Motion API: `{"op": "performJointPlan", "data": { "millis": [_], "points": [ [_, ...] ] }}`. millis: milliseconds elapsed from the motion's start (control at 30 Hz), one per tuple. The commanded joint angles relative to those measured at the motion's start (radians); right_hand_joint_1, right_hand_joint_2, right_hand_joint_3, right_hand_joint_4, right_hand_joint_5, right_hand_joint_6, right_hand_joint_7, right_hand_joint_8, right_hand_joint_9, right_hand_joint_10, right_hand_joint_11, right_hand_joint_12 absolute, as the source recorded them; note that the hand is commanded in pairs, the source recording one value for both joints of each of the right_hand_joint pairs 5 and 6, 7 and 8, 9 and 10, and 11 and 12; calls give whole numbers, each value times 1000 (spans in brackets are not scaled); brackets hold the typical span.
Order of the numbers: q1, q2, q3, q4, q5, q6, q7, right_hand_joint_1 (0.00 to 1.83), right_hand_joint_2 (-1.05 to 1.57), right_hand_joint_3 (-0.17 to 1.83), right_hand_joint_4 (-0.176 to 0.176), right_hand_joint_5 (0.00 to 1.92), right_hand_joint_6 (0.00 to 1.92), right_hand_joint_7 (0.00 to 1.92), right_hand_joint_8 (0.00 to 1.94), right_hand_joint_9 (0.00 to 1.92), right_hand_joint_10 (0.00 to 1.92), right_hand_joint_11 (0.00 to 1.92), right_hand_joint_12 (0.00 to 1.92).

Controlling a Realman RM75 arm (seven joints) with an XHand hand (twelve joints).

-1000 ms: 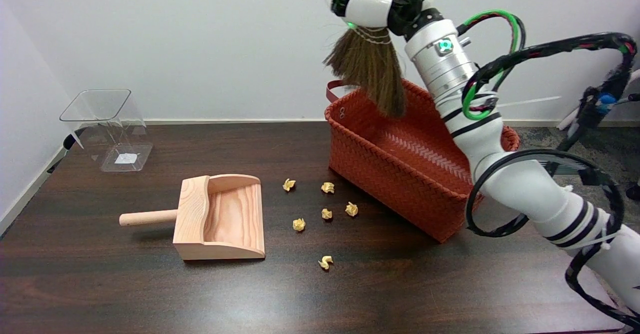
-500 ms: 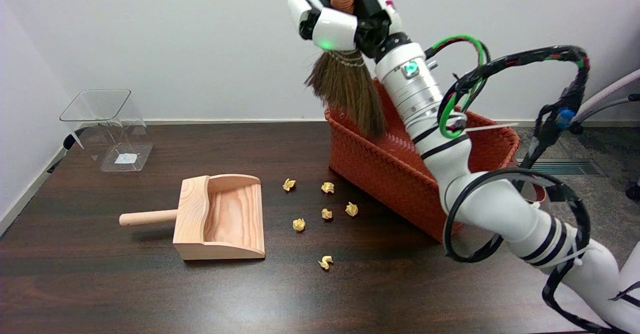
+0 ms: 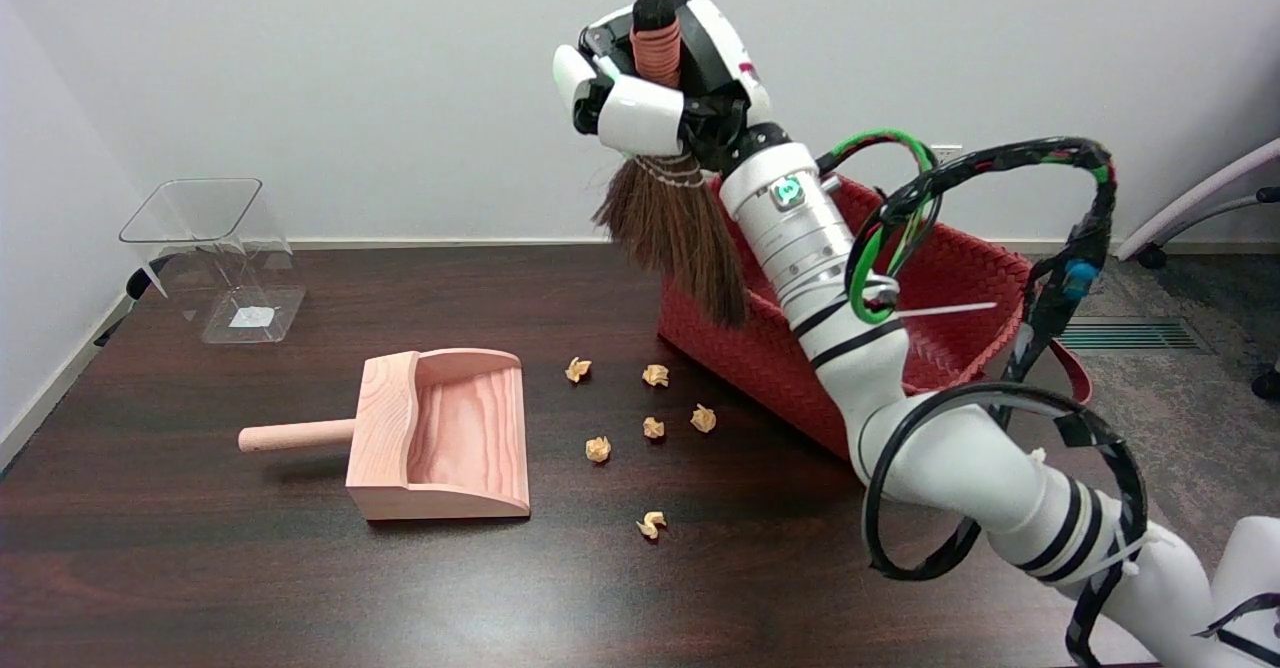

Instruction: Sweep the paper balls into the dustpan.

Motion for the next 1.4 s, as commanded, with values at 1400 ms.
{"op": "performJointPlan", "data": {
  "millis": [1400],
  "points": [
    [-154, -258, 10, 333, -110, 194, 12, 1084, 968, 1048, 0, 1920, 1920, 1920, 1920, 1920, 1920, 1920, 1920]
  ]
}}
